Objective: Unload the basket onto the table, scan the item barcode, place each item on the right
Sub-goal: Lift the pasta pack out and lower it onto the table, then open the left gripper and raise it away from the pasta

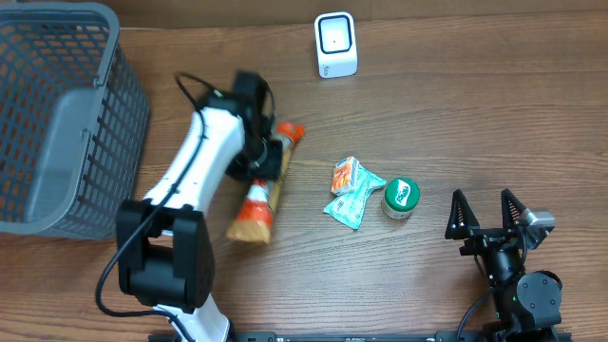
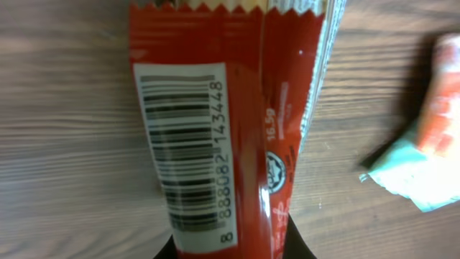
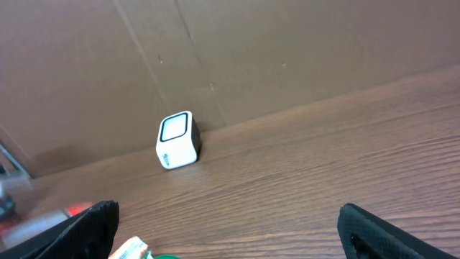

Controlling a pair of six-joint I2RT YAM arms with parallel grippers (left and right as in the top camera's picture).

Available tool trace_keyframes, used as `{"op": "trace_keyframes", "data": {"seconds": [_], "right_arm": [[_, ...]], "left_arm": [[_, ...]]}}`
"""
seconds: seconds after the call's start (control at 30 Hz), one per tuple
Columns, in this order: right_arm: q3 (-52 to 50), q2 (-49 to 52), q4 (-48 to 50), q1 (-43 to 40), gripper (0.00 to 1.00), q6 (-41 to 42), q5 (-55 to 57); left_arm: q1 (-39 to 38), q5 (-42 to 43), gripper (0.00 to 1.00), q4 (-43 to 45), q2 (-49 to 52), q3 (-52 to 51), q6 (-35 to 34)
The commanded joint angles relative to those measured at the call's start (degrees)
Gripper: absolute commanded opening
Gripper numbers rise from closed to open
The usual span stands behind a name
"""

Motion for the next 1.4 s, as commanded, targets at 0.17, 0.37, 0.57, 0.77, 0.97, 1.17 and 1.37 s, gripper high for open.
{"op": "trace_keyframes", "data": {"seconds": [0.17, 0.37, 0.57, 0.77, 0.97, 1.17, 1.37], "right_arm": [[-0.61, -0.55, 0.24, -0.07, 1.00, -0.24, 0.11], [-0.61, -0.55, 0.24, -0.07, 1.00, -0.24, 0.11], [-0.61, -0.55, 0.26, -0.07, 1.00, -0.24, 0.13], [-0.61, -0.55, 0.26, -0.07, 1.00, -0.24, 0.11], [-0.61, -0.55, 0.26, -0.07, 1.00, -0.24, 0.13], [-0.61, -0.55, 0.24, -0.07, 1.00, -0.24, 0.11], [-0.61, -0.55, 0.24, -0.07, 1.00, -0.24, 0.11]], "left_arm": [[0.33, -3.78, 0.04, 7.54, -1.40, -7.69, -15.43], [-0.72, -0.07, 0.36, 13.35, -1.40, -10.82, -15.58], [-1.55, -0.13, 0.83, 14.03, -1.40, -11.72, -13.16], [-1.18, -0.90, 0.81, 12.13, -1.90, -9.27, -7.41], [0.13, -10.91, 0.79, 0.96, -1.92, 7.17, -4.20], [3.87, -16.41, 0.04, -5.29, -1.92, 24.52, 1.29], [9.44, -16.65, 0.04, -9.60, -1.95, 30.97, 3.56]]}}
